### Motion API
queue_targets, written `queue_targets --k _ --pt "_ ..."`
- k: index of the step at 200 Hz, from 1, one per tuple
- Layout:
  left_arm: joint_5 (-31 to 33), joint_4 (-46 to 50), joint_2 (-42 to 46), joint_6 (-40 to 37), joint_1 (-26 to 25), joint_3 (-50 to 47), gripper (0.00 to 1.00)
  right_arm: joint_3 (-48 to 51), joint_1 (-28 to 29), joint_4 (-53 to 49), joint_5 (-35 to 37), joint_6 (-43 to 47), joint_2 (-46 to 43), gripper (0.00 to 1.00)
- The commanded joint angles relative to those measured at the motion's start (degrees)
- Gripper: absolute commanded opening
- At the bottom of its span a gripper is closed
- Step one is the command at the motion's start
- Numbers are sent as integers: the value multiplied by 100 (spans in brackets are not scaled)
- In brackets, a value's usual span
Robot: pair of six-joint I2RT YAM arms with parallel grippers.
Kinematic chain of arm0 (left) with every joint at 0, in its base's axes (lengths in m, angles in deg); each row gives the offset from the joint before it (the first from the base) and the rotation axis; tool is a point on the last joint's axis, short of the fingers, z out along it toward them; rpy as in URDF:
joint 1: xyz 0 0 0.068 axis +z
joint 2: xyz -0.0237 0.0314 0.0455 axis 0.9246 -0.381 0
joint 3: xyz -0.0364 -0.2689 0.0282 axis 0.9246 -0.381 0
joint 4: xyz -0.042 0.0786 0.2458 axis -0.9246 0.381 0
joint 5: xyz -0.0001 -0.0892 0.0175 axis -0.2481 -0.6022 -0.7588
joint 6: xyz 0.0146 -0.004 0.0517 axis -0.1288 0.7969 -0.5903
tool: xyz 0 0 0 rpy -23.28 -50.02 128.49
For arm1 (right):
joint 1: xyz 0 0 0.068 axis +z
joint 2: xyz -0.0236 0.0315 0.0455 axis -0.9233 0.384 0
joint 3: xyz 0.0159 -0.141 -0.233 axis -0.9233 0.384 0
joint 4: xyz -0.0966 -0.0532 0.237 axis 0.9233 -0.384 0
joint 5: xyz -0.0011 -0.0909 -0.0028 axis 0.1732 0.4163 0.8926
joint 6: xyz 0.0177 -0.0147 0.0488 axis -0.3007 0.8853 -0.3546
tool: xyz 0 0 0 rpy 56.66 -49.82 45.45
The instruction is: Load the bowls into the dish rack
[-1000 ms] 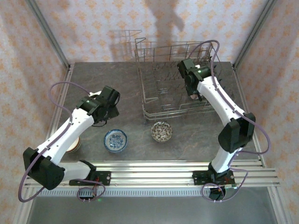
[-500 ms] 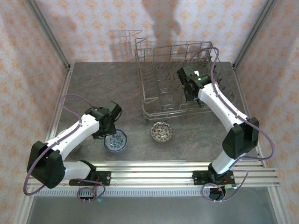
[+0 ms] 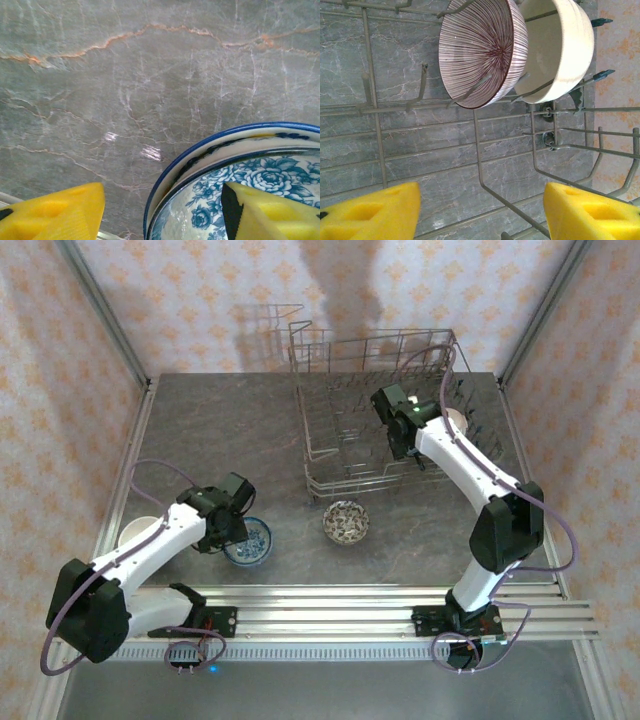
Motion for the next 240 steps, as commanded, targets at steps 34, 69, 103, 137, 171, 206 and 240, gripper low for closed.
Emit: queue_targets --k 34,69,103,137,171,206,240 --pt "-118 -364 -233 469 -42 -271 60 -66 45 75 35 -135 -30 65" --pt "-90 -653 -156 1122 -54 -317 49 -103 50 79 173 -118 -44 65" --pt "51 -1057 400 2001 -115 -583 38 -86 43 79 199 -114 -34 65" --pt "293 -1335 577 2749 -464 -706 35 -162 51 84 145 -90 78 65" --pt "474 -1800 333 3240 -807 -634 36 -269 44 76 52 -91 173 64" --pt "517 -1877 -182 3190 -963 -274 41 -253 49 84 52 -74 177 64" --pt "823 -1050 -262 2245 -967 371 55 -174 44 145 55 -18 130 64"
